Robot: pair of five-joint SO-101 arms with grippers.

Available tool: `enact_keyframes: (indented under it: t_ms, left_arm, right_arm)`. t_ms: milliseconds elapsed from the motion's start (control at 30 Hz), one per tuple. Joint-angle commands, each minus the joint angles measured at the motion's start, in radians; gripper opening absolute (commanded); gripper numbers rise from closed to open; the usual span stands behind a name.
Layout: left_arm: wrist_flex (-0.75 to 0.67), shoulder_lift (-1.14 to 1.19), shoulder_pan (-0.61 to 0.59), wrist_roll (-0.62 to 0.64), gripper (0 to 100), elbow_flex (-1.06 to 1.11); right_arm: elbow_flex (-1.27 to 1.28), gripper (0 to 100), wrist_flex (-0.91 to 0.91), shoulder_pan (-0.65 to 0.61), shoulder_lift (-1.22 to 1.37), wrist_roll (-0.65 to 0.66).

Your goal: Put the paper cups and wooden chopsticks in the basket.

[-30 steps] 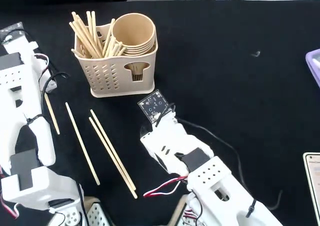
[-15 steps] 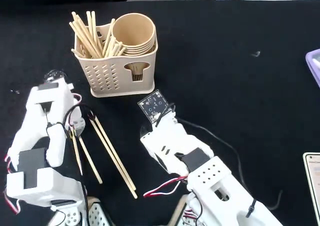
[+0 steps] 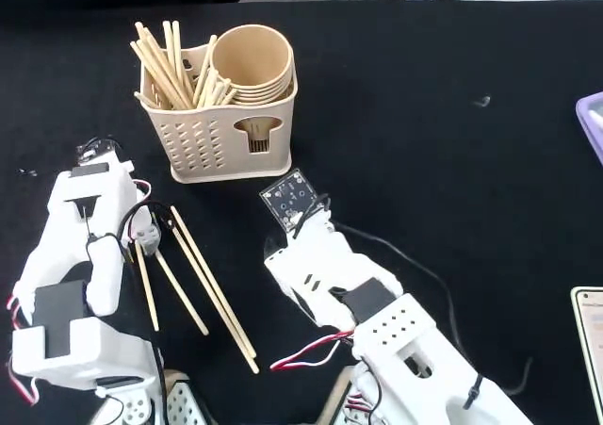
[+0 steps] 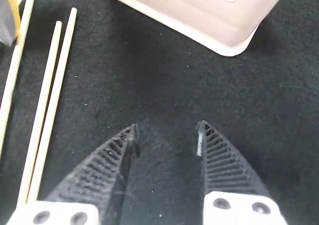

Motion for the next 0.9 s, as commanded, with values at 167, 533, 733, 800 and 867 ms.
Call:
enact_keyframes:
  t_ms: [167,533,733,800,867]
  left_arm:
    - [0.107,-0.183,0.004,0.005,13,-0.058]
    - [-0.155,-0.120,-0.005,0.003,19,0.153]
    - [-0.157,-0.107,-0.002,0.003,17,0.150]
    - [-0.153,-0.110,0.002,0.003,8,0.150]
    - [-0.153,-0.117,0.002,0.003,3,0.151]
  right_arm:
    - [-0.008,19.4,-0.023,0.021,0.002,0.000]
    - [-0.007,19.4,-0.023,0.021,0.002,0.000]
    - [-0.007,19.4,-0.023,0.021,0.002,0.000]
    - [-0.007,19.4,-0.023,0.021,0.002,0.000]
    - [-0.007,19.4,-0.023,0.021,0.002,0.000]
